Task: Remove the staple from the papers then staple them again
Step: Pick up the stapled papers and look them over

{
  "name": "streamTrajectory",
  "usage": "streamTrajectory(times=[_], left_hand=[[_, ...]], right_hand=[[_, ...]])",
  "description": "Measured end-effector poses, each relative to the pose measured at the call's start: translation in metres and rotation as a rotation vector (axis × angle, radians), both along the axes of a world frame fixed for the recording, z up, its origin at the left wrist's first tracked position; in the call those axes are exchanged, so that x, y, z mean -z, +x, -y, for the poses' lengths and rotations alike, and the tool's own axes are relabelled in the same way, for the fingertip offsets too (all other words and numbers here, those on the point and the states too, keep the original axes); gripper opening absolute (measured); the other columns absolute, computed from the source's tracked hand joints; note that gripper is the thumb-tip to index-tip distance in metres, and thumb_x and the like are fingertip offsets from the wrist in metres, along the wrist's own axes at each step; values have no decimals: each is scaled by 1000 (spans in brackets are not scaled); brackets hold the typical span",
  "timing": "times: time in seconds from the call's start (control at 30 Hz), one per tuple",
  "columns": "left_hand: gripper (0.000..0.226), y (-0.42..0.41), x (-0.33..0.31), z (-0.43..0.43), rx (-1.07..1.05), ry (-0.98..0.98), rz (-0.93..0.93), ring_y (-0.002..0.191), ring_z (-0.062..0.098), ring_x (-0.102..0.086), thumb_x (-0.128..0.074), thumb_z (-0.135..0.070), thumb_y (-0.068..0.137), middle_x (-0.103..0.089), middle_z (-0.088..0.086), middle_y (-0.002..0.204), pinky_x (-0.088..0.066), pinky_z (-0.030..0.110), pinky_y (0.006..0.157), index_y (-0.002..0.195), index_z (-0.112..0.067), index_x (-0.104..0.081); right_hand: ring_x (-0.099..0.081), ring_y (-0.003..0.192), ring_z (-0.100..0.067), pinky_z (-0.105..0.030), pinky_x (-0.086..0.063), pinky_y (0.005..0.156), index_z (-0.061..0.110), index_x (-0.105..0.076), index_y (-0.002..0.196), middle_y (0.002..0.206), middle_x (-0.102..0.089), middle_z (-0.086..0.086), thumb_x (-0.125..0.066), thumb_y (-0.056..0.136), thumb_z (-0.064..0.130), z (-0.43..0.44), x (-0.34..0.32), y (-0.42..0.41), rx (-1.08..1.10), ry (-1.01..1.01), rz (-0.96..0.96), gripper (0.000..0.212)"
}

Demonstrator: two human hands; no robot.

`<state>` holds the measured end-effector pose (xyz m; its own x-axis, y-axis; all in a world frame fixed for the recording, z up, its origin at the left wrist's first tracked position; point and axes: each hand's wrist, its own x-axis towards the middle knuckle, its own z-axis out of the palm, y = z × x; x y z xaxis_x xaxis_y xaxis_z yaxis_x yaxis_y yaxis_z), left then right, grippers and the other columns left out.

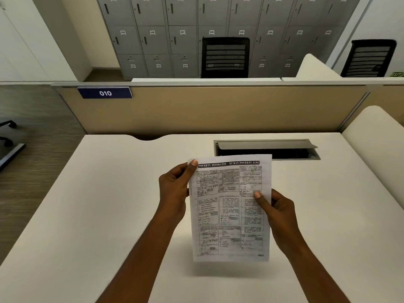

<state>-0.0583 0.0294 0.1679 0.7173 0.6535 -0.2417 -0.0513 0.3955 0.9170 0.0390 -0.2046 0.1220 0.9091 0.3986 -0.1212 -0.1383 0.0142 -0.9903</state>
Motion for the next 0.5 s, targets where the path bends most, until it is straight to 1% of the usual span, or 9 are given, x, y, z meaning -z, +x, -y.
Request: streamTrajectory(times=[0.07,0.2,0.27,0.37,0.4,0.47,0.5], left_hand=[[35,-1,-1,-1,15,1,9,81,18,-79,-78,-39,82,-82,8,96,-62,29,64,105,-13,-81],[34,-6,-1,2,108,28,25,91,18,-79,-75,-44,81,-82,5,106,-63,29,69,107,-22,-81],[33,-10,2,8,150,27,12,94,22,-80,-77,-40,82,-82,6,107,-65,32,70,109,-22,-81],[28,-13,8,20,160,48,-17,97,30,-80,-77,-29,87,-82,10,107,-66,44,80,112,-17,-81],[25,-13,8,22,156,52,-20,97,31,-80,-77,-26,90,-82,10,106,-66,46,82,112,-17,-81],[20,-13,7,26,146,52,-21,96,31,-80,-75,-22,92,-82,11,105,-66,46,82,111,-17,-81],[20,-13,5,27,142,47,-18,96,31,-80,-75,-21,93,-82,11,105,-66,46,81,111,-17,-81]], right_hand=[[-77,95,-28,-41,-64,77,18,-75,113,107,-79,-6,-69,93,20,1,-1,-1,-2,3,-3,21],[-76,96,-29,-43,-63,78,18,-75,112,108,-79,-7,-69,93,21,4,-4,1,-5,9,-1,20],[-76,96,-29,-44,-63,79,19,-76,111,107,-79,-7,-69,93,22,5,-7,2,8,10,3,20],[-76,96,-29,-45,-63,80,20,-76,111,107,-79,-7,-68,94,23,6,-8,6,17,-8,14,19],[-76,96,-29,-45,-62,80,20,-76,111,107,-79,-6,-69,94,22,6,-8,8,17,-13,21,19],[-76,97,-27,-41,-63,80,23,-76,110,106,-79,-2,-70,93,22,6,-8,10,25,-24,47,18],[-76,97,-23,-36,-64,78,27,-74,110,106,-79,2,-71,92,24,6,-9,10,38,-33,70,19]])
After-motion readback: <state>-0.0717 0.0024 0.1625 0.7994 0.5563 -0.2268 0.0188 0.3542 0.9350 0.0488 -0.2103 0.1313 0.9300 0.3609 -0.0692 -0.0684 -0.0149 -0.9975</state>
